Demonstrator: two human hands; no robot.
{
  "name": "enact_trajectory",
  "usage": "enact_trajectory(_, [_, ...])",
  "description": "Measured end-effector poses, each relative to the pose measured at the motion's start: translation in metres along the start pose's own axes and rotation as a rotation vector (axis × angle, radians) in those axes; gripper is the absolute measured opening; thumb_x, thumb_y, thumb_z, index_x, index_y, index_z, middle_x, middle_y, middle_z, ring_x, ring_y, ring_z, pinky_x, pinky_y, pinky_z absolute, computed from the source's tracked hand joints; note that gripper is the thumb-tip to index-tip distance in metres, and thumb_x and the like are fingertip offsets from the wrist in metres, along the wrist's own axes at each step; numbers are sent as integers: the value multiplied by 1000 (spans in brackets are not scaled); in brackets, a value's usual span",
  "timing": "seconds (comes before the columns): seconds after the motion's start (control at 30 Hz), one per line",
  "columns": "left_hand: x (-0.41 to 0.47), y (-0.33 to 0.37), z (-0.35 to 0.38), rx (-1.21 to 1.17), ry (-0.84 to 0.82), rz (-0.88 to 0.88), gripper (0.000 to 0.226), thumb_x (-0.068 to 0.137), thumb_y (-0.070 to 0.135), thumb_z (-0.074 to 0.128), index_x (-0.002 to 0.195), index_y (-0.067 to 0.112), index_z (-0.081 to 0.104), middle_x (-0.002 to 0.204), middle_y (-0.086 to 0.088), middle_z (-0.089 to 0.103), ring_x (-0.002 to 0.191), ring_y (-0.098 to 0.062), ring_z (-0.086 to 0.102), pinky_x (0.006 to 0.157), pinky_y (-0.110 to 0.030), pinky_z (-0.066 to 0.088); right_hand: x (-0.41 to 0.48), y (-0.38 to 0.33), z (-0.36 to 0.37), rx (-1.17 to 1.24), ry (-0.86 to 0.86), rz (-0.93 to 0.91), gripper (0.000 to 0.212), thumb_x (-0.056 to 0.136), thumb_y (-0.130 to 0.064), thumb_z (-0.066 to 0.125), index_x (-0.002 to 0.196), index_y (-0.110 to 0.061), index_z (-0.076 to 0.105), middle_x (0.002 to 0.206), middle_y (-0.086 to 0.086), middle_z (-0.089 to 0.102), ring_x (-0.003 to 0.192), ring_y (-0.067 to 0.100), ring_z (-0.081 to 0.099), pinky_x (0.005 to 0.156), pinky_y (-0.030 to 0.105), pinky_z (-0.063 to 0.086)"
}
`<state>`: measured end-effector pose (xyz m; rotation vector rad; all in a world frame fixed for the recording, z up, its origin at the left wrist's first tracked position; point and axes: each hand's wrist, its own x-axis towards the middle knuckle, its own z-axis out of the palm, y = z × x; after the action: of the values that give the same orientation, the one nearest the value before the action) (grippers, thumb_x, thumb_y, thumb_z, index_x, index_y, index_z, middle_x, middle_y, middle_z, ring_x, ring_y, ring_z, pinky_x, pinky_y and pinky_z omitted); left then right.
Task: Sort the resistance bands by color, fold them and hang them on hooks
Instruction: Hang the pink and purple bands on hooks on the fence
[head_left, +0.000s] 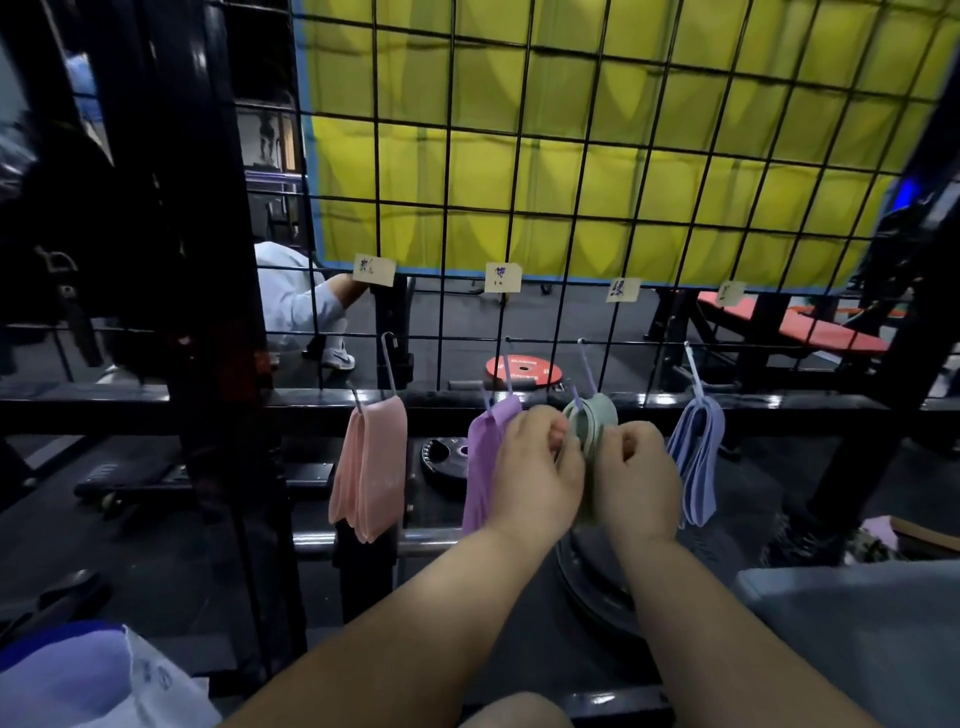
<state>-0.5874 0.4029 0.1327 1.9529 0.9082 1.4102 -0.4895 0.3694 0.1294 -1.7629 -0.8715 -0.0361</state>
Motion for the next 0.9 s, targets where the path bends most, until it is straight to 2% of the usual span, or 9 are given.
enact_trajectory(0.1, [14, 9, 10, -31, 51, -49, 12, 91, 16, 56, 102, 21, 55, 105, 3, 55, 101, -16, 51, 88, -27, 43, 18, 3, 4, 50, 19, 37, 17, 96, -35, 48, 86, -22, 52, 79, -3, 60, 73, 20, 58, 67, 39, 48])
enact_trajectory(0.2, [27, 10, 14, -8, 17, -141, 35, 95, 20, 53, 130, 18, 48, 125, 3, 51, 116, -13, 46, 97, -23, 36, 29, 6, 9, 95, -41, 77, 16, 95, -36, 49, 94, -21, 53, 87, -3, 61, 78, 18, 59, 67, 37, 49])
enact_trajectory(0.3, [35, 7, 17, -50, -11, -212, 41, 97, 22, 51, 137, 20, 45, 127, 4, 53, 117, -13, 49, 102, -29, 41, 32, 8, 14, 171, -117, 128, 18, 98, -35, 48, 105, -19, 52, 92, -2, 61, 80, 15, 57, 66, 33, 42])
enact_trajectory(0.37, [39, 7, 21, -101, -23, -247, 35, 97, 22, 50, 133, 19, 50, 120, 3, 60, 113, -13, 54, 100, -30, 44, 33, 8, 15, 190, -155, 146, 16, 99, -34, 46, 107, -21, 51, 93, -3, 61, 80, 14, 57, 68, 33, 43])
enact_trajectory(0.5, [45, 9, 21, -132, -31, -260, 21, 97, 22, 52, 105, 16, 69, 98, 3, 71, 95, -12, 62, 88, -24, 47, 36, 10, 15, 274, -205, 206, 13, 99, -36, 45, 101, -28, 53, 97, 2, 64, 88, 21, 61, 73, 38, 47])
enact_trajectory(0.63, [48, 9, 24, -167, -43, -295, 19, 96, 29, 56, 86, 20, 69, 68, 3, 60, 68, -8, 52, 62, -16, 41, 34, 9, 13, 429, -263, 258, 16, 97, -45, 46, 96, -33, 57, 96, 4, 68, 91, 23, 64, 82, 47, 52])
enact_trajectory(0.77, [53, 12, 23, -251, -33, -300, 15, 95, 26, 59, 92, 18, 71, 78, 6, 67, 70, 1, 55, 60, -4, 39, 36, 1, 13, 486, -304, 268, 15, 97, -43, 48, 97, -32, 58, 101, 10, 68, 96, 30, 65, 86, 54, 52])
enact_trajectory(0.83, [57, 17, 22, -276, -59, -284, 15, 96, 25, 58, 90, 17, 70, 73, 3, 64, 64, 3, 52, 57, -3, 38, 40, -2, 13, 536, -310, 277, 12, 90, -46, 53, 90, -37, 60, 103, 13, 68, 97, 33, 66, 87, 58, 52])
enact_trajectory(0.9, [61, 24, 20, -295, -82, -249, 13, 95, 23, 59, 89, 21, 69, 73, 11, 64, 70, 4, 57, 61, -3, 40, 43, -6, 12, 598, -307, 278, 11, 85, -45, 55, 85, -37, 62, 102, 17, 68, 90, 31, 65, 83, 57, 52])
